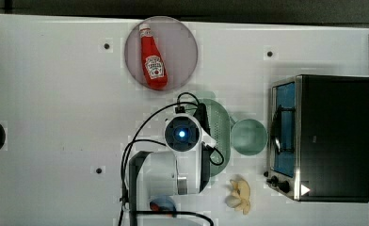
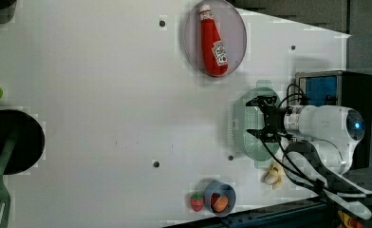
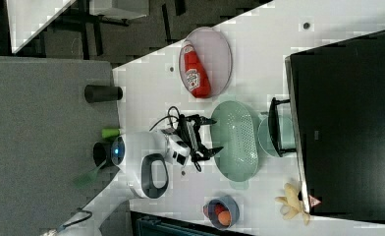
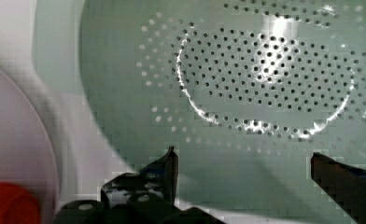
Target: Drag strainer right to left.
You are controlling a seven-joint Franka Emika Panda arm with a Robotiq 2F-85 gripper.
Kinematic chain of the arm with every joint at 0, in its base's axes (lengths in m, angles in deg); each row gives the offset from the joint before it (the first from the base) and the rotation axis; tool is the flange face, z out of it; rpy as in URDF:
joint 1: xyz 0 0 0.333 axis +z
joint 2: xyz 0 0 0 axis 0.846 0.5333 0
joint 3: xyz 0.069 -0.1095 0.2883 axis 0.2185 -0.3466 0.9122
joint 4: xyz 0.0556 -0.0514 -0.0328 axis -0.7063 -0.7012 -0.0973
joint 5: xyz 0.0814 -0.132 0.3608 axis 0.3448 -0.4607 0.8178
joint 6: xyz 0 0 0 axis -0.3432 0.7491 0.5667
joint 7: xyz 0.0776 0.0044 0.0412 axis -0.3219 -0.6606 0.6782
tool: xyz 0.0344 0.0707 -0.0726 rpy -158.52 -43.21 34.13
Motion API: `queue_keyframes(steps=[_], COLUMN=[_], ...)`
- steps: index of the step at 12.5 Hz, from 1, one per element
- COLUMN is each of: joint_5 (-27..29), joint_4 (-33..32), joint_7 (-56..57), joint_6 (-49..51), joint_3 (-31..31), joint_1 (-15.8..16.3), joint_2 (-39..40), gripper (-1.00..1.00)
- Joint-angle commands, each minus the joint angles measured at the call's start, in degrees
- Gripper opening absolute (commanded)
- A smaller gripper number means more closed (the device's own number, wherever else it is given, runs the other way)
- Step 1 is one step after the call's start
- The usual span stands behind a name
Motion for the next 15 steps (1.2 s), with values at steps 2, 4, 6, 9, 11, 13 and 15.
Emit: queue_keyframes(steps=[2, 4, 6, 9, 11, 13, 15], joint_5=[0.06, 0.09, 0.09, 0.09, 0.1, 0.14, 0.14], joint_4=[-1.01, -0.97, -0.61, -0.3, -0.2, -0.14, 0.48], joint_7=[-4.08, -4.44, -8.78, -10.94, -11.01, -11.47, -14.7], joint_6=[-4.96, -6.56, -7.28, -6.85, -6.61, -6.41, -5.89], joint_3=[0.23, 0.43, 0.81, 2.01, 2.59, 2.66, 2.71], joint_1=[0.32, 0.61, 1.3, 3.27, 4.94, 6.7, 8.31], joint_2=[4.24, 5.99, 6.73, 6.78, 6.79, 7.01, 7.47], gripper=[1.0, 1.0, 1.0, 1.0, 1.0, 1.0, 1.0])
